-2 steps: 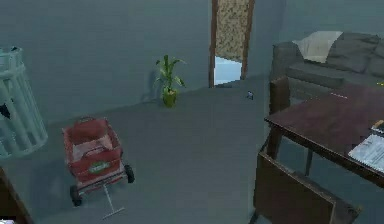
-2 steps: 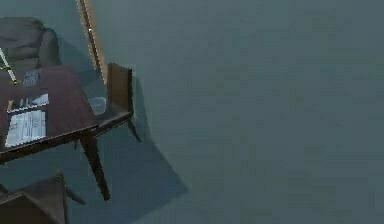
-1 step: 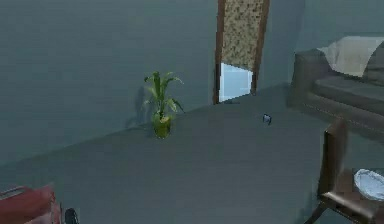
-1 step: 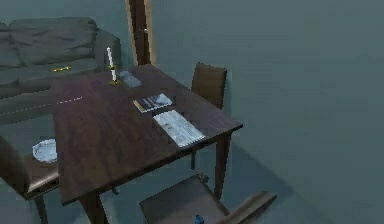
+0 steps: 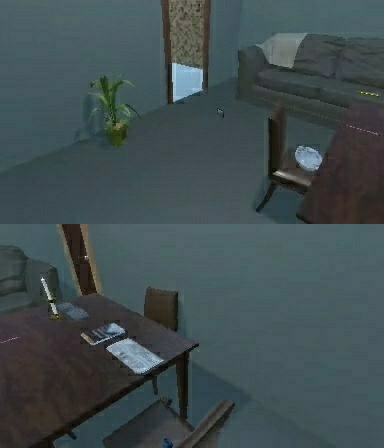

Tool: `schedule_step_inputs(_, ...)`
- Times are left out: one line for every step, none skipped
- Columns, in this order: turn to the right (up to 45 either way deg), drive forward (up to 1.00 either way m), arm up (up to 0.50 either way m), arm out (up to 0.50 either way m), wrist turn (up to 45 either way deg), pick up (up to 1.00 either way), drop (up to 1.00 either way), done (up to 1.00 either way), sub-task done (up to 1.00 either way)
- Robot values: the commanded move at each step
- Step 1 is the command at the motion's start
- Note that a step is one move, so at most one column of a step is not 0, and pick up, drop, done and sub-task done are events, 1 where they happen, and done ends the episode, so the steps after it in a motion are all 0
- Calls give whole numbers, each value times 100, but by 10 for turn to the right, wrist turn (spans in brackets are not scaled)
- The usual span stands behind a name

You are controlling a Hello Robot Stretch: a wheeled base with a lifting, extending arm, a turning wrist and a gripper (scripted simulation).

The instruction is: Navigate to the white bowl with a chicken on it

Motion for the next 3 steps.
schedule_step_inputs(0, 35, 0, 0, 0, 0, 0, 0, 0)
schedule_step_inputs(450, 0, 0, 0, 0, 0, 0, 0, 0)
schedule_step_inputs(0, 0, 0, 0, 0, 0, 0, 100, 0)
